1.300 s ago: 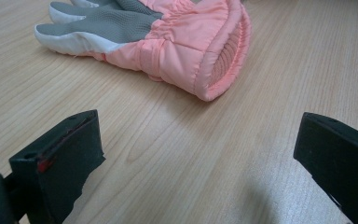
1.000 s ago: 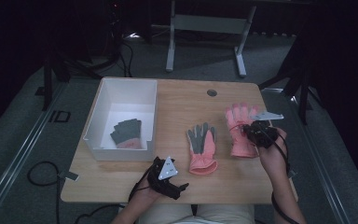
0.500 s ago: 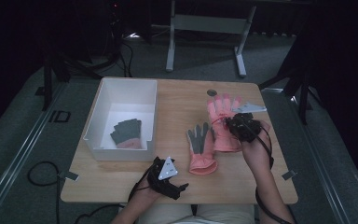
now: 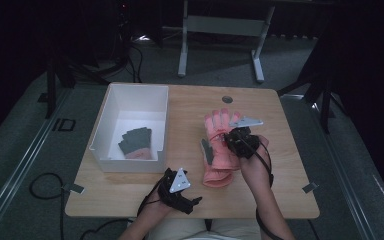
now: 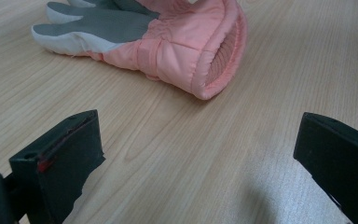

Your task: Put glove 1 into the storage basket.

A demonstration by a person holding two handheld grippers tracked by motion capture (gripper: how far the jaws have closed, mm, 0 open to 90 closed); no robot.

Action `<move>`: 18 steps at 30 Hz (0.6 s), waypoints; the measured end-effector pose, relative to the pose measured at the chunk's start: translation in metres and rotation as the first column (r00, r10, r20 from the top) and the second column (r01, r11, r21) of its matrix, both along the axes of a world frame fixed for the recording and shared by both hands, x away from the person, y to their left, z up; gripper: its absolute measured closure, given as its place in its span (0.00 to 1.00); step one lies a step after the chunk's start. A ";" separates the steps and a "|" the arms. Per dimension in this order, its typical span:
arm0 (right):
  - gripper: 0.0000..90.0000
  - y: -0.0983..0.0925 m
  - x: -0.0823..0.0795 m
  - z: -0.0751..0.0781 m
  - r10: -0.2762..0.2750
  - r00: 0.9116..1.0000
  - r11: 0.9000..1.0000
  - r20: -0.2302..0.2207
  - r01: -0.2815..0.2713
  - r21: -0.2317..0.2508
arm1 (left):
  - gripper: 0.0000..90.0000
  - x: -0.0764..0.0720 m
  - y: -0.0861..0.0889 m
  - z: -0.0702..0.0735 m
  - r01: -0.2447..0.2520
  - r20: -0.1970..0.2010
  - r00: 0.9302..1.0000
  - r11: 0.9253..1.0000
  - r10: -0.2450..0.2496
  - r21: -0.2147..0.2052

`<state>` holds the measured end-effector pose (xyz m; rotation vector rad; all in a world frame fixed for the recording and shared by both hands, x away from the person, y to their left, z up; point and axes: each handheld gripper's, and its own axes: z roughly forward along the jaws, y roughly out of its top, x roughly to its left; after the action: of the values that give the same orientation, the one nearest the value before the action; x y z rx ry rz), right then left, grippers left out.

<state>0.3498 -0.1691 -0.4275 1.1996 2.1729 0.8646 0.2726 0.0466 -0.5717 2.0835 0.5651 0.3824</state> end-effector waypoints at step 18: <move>0.97 0.014 0.001 -0.048 -0.102 0.992 0.993 -0.075 0.097 -0.068 | 0.01 0.000 -0.001 -0.001 0.006 -0.002 1.000 1.000 -0.006 0.008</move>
<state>0.3507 -0.1553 -0.4755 1.3174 2.1649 0.7119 0.2729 0.0453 -0.5723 2.0926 0.5594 0.3795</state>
